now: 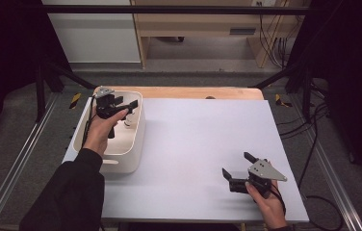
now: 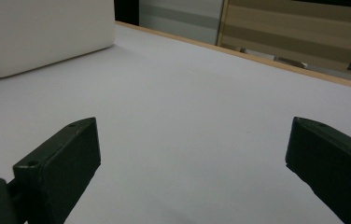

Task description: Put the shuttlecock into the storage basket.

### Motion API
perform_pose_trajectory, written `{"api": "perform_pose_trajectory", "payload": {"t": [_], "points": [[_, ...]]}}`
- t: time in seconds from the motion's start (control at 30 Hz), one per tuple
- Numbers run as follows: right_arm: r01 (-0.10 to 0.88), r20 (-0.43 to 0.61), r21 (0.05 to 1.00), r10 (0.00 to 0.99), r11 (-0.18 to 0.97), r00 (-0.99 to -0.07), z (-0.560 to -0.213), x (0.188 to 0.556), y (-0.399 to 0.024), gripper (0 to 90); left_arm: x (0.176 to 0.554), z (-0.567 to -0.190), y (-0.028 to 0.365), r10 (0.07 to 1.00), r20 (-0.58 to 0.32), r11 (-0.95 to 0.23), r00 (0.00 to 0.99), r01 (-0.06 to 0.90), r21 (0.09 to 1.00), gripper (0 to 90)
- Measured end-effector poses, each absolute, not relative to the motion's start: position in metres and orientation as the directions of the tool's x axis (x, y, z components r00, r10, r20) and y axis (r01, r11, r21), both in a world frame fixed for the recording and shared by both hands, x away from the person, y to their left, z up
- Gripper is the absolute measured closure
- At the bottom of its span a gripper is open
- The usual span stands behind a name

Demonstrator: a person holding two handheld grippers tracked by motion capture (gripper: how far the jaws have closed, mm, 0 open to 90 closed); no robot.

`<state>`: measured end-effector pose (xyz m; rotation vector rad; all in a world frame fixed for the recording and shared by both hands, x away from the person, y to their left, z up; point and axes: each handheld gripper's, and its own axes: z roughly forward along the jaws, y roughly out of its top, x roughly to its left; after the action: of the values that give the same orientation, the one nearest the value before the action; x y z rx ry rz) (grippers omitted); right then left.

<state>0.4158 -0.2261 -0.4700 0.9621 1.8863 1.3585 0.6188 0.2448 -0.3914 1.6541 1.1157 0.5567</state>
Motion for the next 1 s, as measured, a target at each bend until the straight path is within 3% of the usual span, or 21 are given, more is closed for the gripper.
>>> {"api": "perform_pose_trajectory", "payload": {"t": [1.0], "points": [[0.201, -0.068, 0.957, 0.835, 0.21, -0.546, -0.4703, 0.4156, -0.2261, 3.3, 0.6164, -0.3861, 0.247, 0.878, -0.149, -0.033, 0.455, 0.368, 0.929, 17.1]]}}
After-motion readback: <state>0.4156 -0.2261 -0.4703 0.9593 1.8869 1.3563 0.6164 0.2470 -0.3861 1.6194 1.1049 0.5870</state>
